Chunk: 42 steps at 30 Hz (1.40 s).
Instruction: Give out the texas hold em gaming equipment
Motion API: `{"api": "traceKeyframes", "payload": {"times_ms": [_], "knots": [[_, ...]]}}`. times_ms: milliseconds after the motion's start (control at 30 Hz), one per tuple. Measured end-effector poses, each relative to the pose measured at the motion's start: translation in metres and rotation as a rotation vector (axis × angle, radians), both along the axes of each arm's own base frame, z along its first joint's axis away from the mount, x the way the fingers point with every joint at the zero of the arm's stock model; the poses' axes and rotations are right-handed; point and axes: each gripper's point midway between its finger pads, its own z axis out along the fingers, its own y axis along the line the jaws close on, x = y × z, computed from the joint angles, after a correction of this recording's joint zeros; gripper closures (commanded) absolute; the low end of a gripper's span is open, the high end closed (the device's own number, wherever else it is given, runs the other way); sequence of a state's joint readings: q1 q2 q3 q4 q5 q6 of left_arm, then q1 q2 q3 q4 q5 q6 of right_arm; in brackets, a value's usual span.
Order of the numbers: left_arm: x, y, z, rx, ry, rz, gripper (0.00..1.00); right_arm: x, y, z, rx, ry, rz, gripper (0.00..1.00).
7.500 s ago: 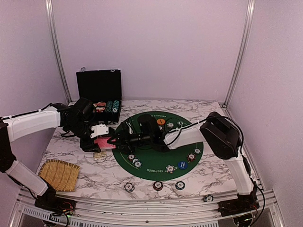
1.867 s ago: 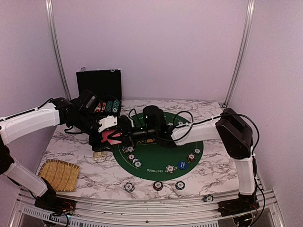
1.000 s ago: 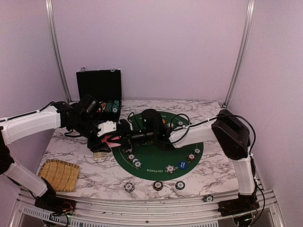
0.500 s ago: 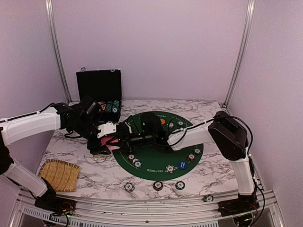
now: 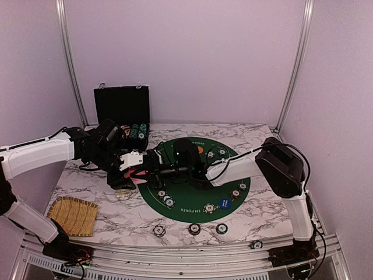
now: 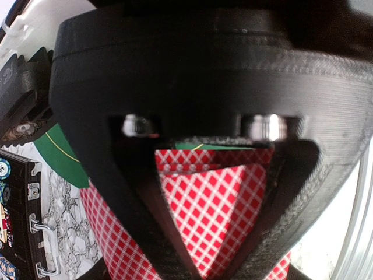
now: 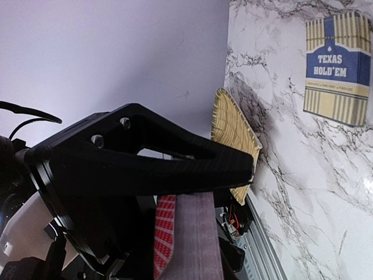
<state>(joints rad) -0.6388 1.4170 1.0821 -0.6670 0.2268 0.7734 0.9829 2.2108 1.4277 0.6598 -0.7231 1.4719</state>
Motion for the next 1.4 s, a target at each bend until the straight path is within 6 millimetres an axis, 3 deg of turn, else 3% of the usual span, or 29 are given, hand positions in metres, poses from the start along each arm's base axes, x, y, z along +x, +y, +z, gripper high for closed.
{"api": "traceKeyframes", "payload": {"times_ms": [100,267,633,833,933,1200,1400], "knots": [[-0.001,0.0,0.0,0.002,0.001,-0.003,0.53,0.0,0.001,-0.001,0.01,0.004,0.001,0.73],[-0.003,0.003,-0.004,0.017,0.003,-0.023,0.56,-0.003,0.002,0.0,0.022,0.02,0.015,0.65],[-0.004,0.005,-0.006,0.035,-0.005,-0.038,0.59,-0.006,-0.001,-0.003,0.024,0.038,0.026,0.73],[-0.003,0.007,-0.006,0.042,-0.009,-0.034,0.44,-0.005,0.0,-0.008,0.02,0.05,0.024,0.93],[-0.003,0.008,-0.007,0.047,-0.006,-0.024,0.29,-0.005,0.0,-0.008,0.023,0.048,0.024,0.99],[0.0,0.011,-0.007,0.06,-0.01,0.009,0.09,-0.004,-0.001,-0.017,-0.004,0.065,0.019,1.0],[-0.002,0.012,-0.007,0.069,-0.006,0.003,0.09,-0.004,-0.001,-0.02,-0.012,0.069,0.017,1.0]]}}
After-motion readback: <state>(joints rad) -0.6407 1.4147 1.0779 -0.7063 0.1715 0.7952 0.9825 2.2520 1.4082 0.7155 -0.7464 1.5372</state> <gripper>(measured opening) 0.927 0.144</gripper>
